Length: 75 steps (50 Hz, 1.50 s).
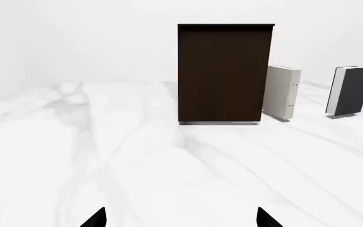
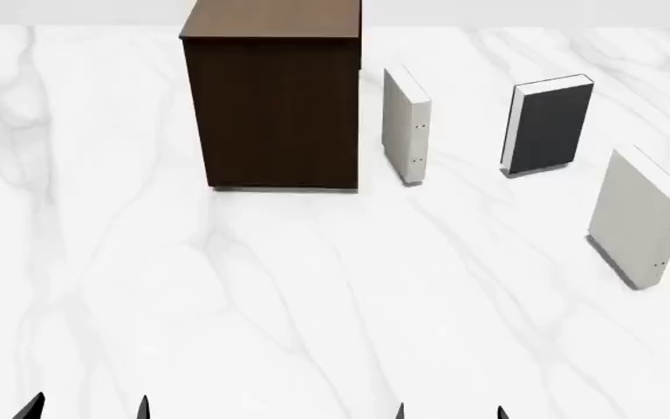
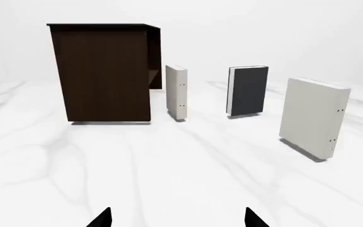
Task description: Pick up the book in the middle and place it on the cabinet shelf.
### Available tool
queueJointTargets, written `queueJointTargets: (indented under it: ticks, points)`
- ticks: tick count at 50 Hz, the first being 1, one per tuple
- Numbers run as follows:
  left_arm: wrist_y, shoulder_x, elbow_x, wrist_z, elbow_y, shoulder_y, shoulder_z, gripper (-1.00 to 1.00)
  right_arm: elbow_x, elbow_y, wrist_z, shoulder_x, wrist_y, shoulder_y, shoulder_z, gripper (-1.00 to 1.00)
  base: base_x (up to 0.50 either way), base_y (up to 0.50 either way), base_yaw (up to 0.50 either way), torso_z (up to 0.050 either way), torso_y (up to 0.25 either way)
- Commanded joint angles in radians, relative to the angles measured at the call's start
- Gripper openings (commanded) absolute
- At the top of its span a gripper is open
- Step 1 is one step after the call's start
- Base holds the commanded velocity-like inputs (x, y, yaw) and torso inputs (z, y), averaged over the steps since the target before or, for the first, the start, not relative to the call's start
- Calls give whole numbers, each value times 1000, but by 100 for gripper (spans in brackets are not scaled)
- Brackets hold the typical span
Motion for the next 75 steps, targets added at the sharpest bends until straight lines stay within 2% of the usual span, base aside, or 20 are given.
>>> queueJointTargets:
  ticks: [1, 14, 17, 28, 34, 41, 45, 54, 62, 75]
  points:
    - [-5, -16, -8, -20, 7, 1, 23, 100, 8, 6, 21, 16, 1, 2, -25, 100, 0, 0, 0, 0, 0]
    - [8, -53, -14, -69, -13, -6, 75, 100, 44, 9, 70, 49, 3, 7, -62, 100, 0, 0, 0, 0, 0]
    - [-30, -58, -6, -82, 6, -7, 85, 100, 55, 10, 72, 55, 2, 8, -67, 100, 0, 0, 0, 0, 0]
    - [27, -80, -29, -93, 95, 43, 101, 100, 79, -17, 107, 66, -29, -4, -67, 100, 0, 0, 0, 0, 0]
    - [8, -101, -37, -101, 236, 76, 100, 100, 112, -107, 124, 69, -26, -31, -59, 100, 0, 0, 0, 0, 0]
    - [-91, -125, -65, -117, 429, 98, 86, 100, 122, -343, 151, 84, 61, -53, -76, 100, 0, 0, 0, 0, 0]
    - [-134, -141, -31, -131, 542, 99, 97, 100, 110, -492, 176, 98, 133, -52, -83, 100, 0, 0, 0, 0, 0]
    - [-240, -155, -36, -140, 734, 88, 109, 100, 134, -701, 205, 120, 254, -39, -94, 100, 0, 0, 0, 0, 0]
    - [-266, -165, -36, -149, 799, 85, 115, 100, 143, -806, 226, 136, 320, -28, -101, 100, 0, 0, 0, 0, 0]
    - [-285, -169, -41, -166, 814, 72, 126, 100, 127, -802, 250, 153, 356, -15, -123, 100, 0, 0, 0, 0, 0]
